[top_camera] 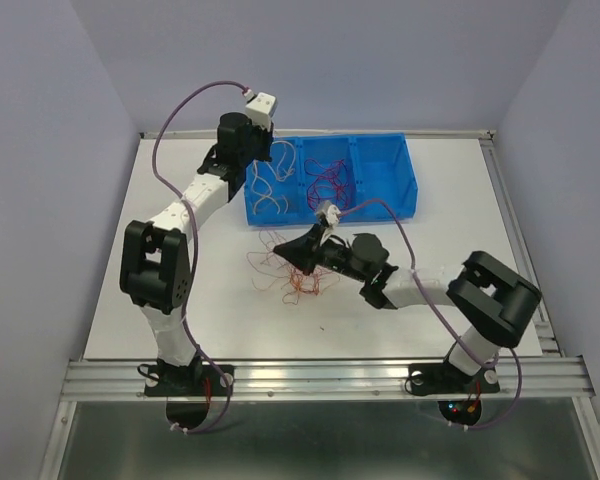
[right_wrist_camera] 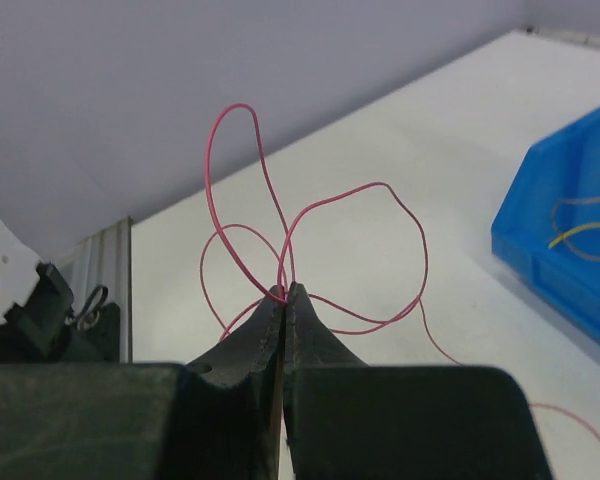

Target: Untangle the cables

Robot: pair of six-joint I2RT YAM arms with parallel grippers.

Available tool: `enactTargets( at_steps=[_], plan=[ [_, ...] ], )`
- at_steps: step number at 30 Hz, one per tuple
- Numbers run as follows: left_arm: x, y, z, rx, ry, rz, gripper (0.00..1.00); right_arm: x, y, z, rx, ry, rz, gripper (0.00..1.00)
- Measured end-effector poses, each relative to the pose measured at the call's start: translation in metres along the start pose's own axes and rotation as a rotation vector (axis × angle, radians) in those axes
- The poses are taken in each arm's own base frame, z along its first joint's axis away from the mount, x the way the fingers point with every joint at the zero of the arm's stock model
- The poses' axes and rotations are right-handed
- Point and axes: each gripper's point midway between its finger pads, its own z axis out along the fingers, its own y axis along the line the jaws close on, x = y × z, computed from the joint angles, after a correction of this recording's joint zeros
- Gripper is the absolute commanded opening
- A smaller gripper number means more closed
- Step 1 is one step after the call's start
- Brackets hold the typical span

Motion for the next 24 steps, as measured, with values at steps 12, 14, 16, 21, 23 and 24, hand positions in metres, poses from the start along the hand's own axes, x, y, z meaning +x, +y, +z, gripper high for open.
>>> enactTargets(
  at_steps=[12,14,16,21,23,24],
  plan=[
    [0.079,0.023,0.012,-0.097,0.227,0.069,0.0,-0.174,0.032,-0.049,0.095,-0.436,-0.151,0.01],
    [0.085,0.028,0.008,-0.119,0.258,0.089,0.0,-0.188,0.03,-0.057,0.131,-0.48,-0.16,0.01],
    [0.089,0.03,0.006,-0.131,0.285,0.105,0.0,-0.201,0.026,-0.065,0.177,-0.521,-0.169,0.01],
    [0.092,0.035,0.013,-0.176,0.315,0.152,0.11,-0.226,0.015,-0.073,0.279,-0.589,-0.199,0.01],
    [0.098,0.036,0.014,-0.199,0.338,0.172,0.18,-0.24,0.009,-0.076,0.332,-0.619,-0.219,0.0],
    [0.101,0.035,0.013,-0.208,0.348,0.183,0.22,-0.25,0.005,-0.079,0.375,-0.638,-0.235,0.01]
  ],
)
